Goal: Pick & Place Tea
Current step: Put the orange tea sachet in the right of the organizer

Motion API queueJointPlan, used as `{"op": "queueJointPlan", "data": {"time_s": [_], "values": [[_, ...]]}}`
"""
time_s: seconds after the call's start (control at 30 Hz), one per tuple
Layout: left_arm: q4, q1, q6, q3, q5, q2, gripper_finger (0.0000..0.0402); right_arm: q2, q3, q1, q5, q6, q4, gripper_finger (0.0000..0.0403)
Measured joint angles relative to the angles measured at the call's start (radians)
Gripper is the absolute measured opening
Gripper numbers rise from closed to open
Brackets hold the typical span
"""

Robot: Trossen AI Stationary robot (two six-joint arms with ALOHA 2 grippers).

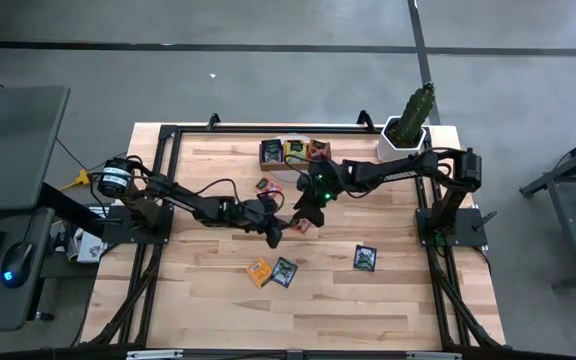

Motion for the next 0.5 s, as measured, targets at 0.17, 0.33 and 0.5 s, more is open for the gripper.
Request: {"op": "queueJointPlan", "data": {"time_s": [0.17, 0.33, 0.5], "values": [[-0.039, 0.000, 0.026, 0.032, 0.007, 0.000, 0.0000, 0.000, 0.000, 0.001, -0.006, -0.018, -0.047, 0.0186], [-0.053, 0.000, 0.043, 0.045, 0.008, 0.000, 0.0000, 0.000, 0.000, 0.003, -0.027, -0.045, -0.099, 0.0186], [-0.051, 0.000, 0.041, 0.044, 0.008, 0.000, 0.0000, 0.000, 0.000, 0.008, -0.030, -0.047, -0.097, 0.0178]]}}
